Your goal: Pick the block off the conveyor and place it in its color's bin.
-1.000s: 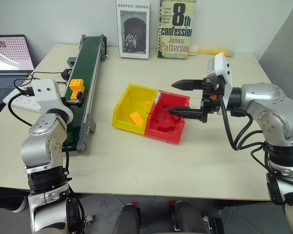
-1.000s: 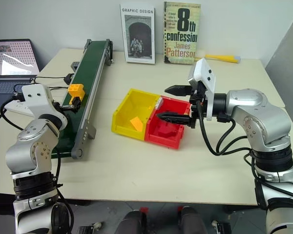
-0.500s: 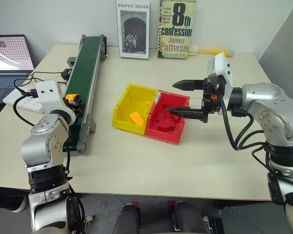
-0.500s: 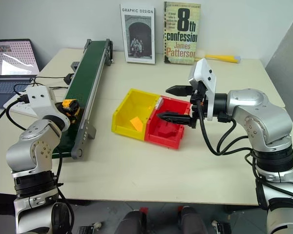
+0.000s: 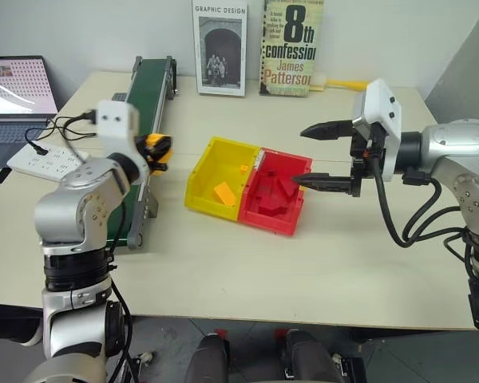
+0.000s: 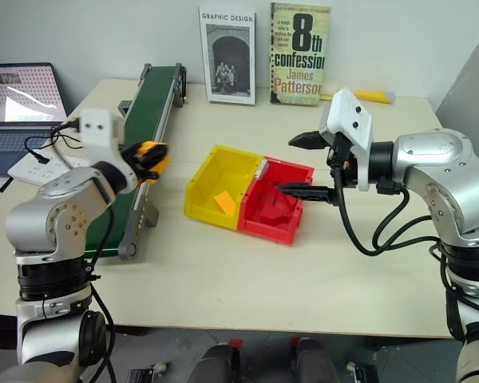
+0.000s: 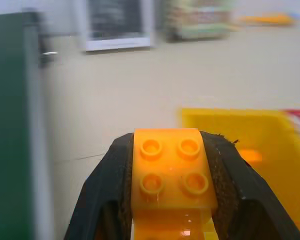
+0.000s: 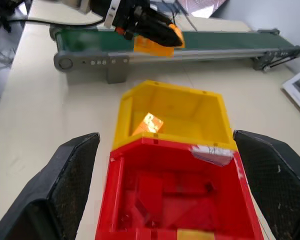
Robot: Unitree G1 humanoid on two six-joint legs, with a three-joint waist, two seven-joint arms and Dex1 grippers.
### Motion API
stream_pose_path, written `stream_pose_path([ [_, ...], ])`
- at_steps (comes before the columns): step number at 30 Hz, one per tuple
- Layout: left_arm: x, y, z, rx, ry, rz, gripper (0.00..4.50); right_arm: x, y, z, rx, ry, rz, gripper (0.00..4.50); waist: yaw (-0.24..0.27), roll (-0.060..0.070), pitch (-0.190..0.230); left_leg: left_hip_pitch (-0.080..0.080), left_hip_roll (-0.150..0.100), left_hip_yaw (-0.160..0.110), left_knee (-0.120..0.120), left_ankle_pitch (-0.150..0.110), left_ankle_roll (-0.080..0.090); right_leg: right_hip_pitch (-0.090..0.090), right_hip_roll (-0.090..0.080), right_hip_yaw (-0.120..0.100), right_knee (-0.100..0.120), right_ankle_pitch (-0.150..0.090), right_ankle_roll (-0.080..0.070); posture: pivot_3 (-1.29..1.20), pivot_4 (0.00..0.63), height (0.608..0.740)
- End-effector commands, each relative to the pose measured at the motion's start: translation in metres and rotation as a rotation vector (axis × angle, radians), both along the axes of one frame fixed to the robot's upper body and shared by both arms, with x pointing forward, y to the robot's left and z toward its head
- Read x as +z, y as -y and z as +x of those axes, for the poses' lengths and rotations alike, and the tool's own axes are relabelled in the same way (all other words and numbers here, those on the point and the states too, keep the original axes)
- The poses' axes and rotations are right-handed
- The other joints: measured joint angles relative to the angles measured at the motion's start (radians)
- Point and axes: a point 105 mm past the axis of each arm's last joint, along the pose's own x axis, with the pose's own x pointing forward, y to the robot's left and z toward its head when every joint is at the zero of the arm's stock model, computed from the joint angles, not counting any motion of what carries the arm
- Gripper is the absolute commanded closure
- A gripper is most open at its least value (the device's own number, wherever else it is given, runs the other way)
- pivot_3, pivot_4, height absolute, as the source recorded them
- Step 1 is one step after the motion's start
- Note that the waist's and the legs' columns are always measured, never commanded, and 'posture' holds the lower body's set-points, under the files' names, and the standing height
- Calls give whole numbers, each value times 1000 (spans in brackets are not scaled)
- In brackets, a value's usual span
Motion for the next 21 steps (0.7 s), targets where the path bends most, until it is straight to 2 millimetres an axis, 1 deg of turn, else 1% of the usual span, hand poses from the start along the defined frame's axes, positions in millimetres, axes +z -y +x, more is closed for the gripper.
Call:
stream_pose_path([
  [1, -2, 37, 3, -167, -4, 42, 2962, 11, 2, -12, -4, 59, -21, 0, 0, 0, 0, 0, 0, 0, 0, 0, 0, 0, 0, 0, 0, 0, 0, 0, 150, 740],
  [3, -8, 49, 9, -203, -10, 74, 2962, 12, 3, -15, -18, 62, -24, 0, -1, 0, 0, 0, 0, 0, 0, 0, 0, 0, 0, 0, 0, 0, 0, 0, 150, 740],
  [5, -12, 53, 17, -207, -3, 100, 2962, 12, 5, -17, -36, 63, -19, 0, 0, 0, 0, 0, 0, 0, 0, 0, 0, 0, 1, 0, 0, 0, 0, 0, 150, 740],
  [7, -17, 55, 26, -204, -3, 122, 2252, 12, 7, -20, -60, 60, -15, 0, -1, 0, 0, 0, 0, 0, 0, 0, 0, 0, 1, 0, 0, 0, 0, 0, 150, 740],
  [8, -17, 58, 28, -218, -4, 117, 2234, 11, 10, -21, -75, 56, -12, 0, -2, 0, 0, 0, 0, 0, 0, 0, 0, 0, 1, 0, 0, 0, 0, 0, 150, 740],
  [12, -17, 63, 32, -259, 5, 115, 1405, 6, 14, -23, -113, 45, -4, 0, -2, 0, 0, 0, 0, 0, 0, 0, 0, 0, 1, 1, -1, 0, 0, 0, 150, 740],
  [14, -14, 58, 33, -253, 11, 126, 1005, 3, 16, -23, -126, 36, -2, 0, -2, 0, 0, -1, 0, 1, 0, 0, 1, 0, 1, 1, -1, 0, 0, 0, 150, 740],
  [15, -13, 54, 33, -246, 15, 132, 880, 2, 17, -23, -131, 33, -1, 0, -2, 0, 0, -1, 0, 0, 0, 0, 1, 0, 1, 1, -1, 0, 0, 0, 150, 740],
  [16, -11, 48, 33, -237, 22, 140, 603, 1, 19, -21, -141, 34, 7, 0, -2, 0, 0, -1, 0, 0, 0, 0, 1, 0, 1, 0, -1, 0, 0, 0, 150, 740],
  [17, -8, 40, 30, -238, 29, 164, 495, 2, 21, -16, -161, 36, 27, 0, -3, 0, 0, -1, 0, 0, 0, 0, 1, 0, 1, 0, -1, 0, 0, 0, 150, 740],
  [19, -4, 27, 22, -248, 34, 213, 95, 1, 25, -6, -205, 53, 50, 0, -6, 0, 0, 0, 0, 1, 0, 0, 1, 0, 1, 1, -1, 0, 0, 0, 150, 740],
  [21, 1, 12, 11, -276, 26, 253, 37, -1, 30, 3, -244, 64, 62, 0, -10, 0, 0, 0, 1, 1, 0, 0, 1, -1, 2, 1, 0, 0, 0, 0, 150, 740],
])
